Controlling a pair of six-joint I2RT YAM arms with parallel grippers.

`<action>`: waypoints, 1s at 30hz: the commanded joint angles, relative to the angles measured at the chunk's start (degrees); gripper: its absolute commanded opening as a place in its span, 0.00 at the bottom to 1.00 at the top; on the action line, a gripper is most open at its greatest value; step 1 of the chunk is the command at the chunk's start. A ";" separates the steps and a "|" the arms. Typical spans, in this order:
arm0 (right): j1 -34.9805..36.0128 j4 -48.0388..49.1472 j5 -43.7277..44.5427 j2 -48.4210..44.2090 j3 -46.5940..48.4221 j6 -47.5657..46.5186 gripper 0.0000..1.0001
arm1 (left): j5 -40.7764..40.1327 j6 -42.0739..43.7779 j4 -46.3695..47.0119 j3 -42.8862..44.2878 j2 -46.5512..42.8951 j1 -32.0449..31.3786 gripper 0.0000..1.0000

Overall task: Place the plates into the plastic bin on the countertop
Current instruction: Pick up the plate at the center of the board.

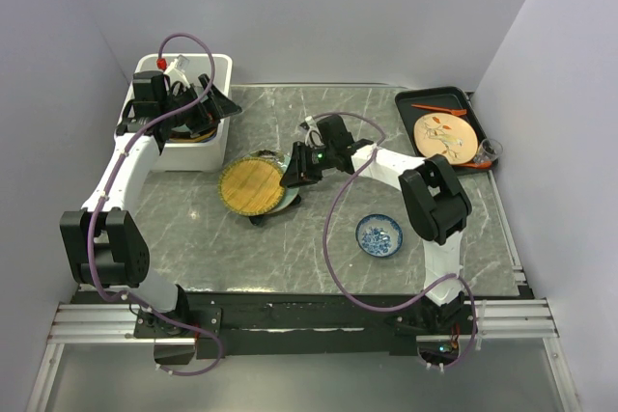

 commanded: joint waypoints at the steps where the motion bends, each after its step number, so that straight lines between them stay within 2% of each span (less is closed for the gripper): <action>1: 0.84 -0.11 0.06 1.52 1.74 0.21 0.41 | -0.33 1.67 1.11 0.49 -1.17 -0.05 0.99; 12: 1.45 -0.02 -0.20 3.01 2.45 0.21 0.41 | -0.42 1.67 1.11 0.05 -1.61 -0.05 0.99; 19: 1.54 0.85 0.50 1.43 1.31 -0.05 0.21 | -0.68 1.84 0.84 -0.04 -1.87 -0.05 0.99; 30: 0.49 -1.26 1.64 -3.49 2.27 -0.67 0.18 | -0.59 1.93 1.19 -0.92 -2.31 -0.14 0.99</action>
